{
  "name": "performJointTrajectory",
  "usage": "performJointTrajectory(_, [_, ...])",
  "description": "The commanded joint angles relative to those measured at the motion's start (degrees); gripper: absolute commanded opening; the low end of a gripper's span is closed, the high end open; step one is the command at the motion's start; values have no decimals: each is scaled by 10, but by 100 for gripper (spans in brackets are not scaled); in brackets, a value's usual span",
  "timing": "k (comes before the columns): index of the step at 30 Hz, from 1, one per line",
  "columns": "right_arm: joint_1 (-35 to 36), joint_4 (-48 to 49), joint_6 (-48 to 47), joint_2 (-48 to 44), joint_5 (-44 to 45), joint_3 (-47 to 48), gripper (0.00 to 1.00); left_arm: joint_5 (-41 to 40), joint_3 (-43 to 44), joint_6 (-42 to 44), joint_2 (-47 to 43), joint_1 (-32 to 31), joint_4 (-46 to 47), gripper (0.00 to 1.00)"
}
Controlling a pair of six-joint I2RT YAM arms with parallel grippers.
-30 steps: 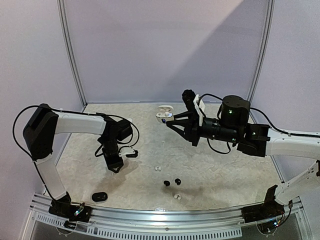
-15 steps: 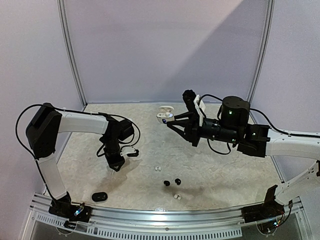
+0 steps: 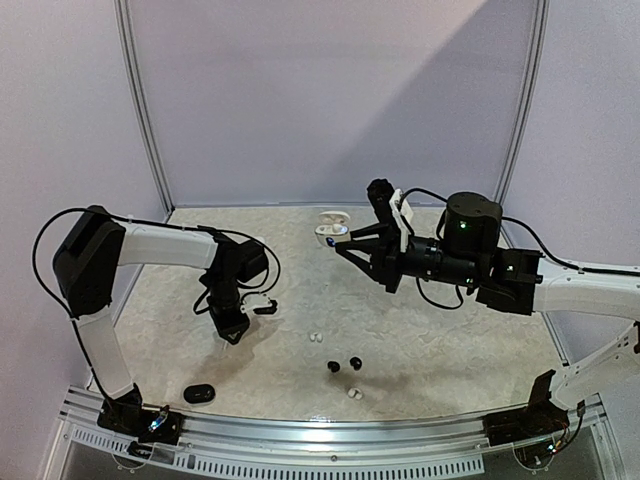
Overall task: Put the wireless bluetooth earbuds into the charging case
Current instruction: Pick up the left earbud from the center of the board.
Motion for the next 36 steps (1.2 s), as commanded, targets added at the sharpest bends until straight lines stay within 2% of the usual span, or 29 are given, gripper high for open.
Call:
performJointTrajectory(1, [-3, -9, 5, -17, 9, -7, 0, -2, -5, 0, 8, -1, -10, 34])
performJointTrajectory(11, [-3, -12, 8, -19, 10, -9, 0, -6, -16, -1, 10, -1, -2, 34])
performJointTrajectory(17, [-3, -12, 9, -22, 15, -11, 0, -4, -15, -2, 11, -1, 6, 24])
performJointTrajectory(25, [-2, -16, 11, -24, 18, -12, 0, 8, -13, -4, -1, -1, 19, 0])
performJointTrajectory(29, [-3, -16, 11, -22, 17, -12, 0, 12, -6, -3, -37, -1, 30, 0])
performJointTrajectory(32, [-3, -16, 6, -20, 16, -11, 0, 7, 19, 14, -106, -1, 37, 0])
performJointTrajectory(36, [-2, -11, -9, -16, 17, -4, 0, -9, 120, 33, -159, -1, 13, 0])
